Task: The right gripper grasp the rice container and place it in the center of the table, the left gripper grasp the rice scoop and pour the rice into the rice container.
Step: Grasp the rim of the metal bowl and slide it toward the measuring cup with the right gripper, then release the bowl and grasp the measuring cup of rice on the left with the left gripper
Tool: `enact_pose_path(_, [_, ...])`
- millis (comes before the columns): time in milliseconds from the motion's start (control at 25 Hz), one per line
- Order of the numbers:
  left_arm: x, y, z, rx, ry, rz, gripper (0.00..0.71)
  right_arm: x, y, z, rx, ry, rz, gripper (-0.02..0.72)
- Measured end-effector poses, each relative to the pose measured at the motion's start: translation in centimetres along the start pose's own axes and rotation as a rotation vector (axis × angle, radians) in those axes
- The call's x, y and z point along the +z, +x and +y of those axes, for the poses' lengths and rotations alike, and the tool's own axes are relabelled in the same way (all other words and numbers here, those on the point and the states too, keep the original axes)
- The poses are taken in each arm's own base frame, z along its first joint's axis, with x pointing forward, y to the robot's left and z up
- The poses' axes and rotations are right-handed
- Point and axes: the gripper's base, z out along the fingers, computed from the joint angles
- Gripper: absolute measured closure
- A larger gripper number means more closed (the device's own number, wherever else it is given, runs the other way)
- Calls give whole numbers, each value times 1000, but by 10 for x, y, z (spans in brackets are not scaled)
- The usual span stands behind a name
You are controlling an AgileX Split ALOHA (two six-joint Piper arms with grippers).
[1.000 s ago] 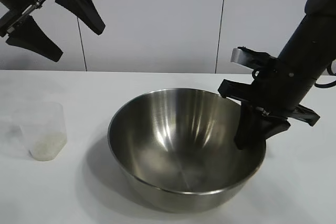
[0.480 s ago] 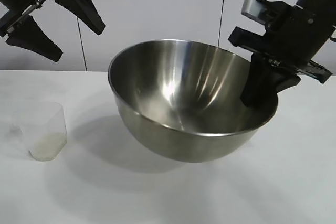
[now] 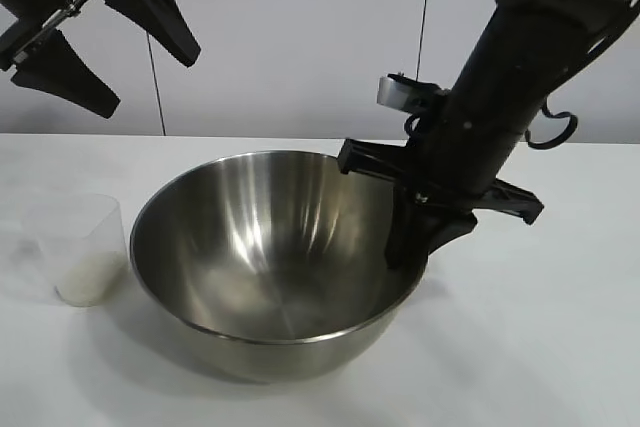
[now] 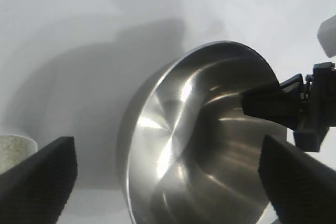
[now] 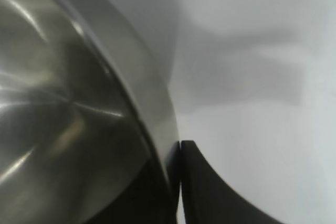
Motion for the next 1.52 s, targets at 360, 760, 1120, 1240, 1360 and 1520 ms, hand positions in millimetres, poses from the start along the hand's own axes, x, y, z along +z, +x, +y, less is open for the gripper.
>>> enact_pose_path(360, [0,0,0,0,0,0,35,-8,-12,7,-27,-13,-15,477])
enact_pose_path(760, [0,0,0,0,0,0,35,-59,-37,3,-105,187,24,125])
enact_pose_path(1120, [0,0,0,0,0,0,35,-188,-48,-72,54,310,-287,125])
enact_pose_path(1240, [0,0,0,0,0,0,35,-240,-30,-105,85,373,-391,125])
enact_pose_path(1360, [0,0,0,0,0,0,35,-302,5,-120,121,442,-549,128])
enact_pose_path(1520, [0,0,0,0,0,0,35,-378,73,-110,89,578,-736,136])
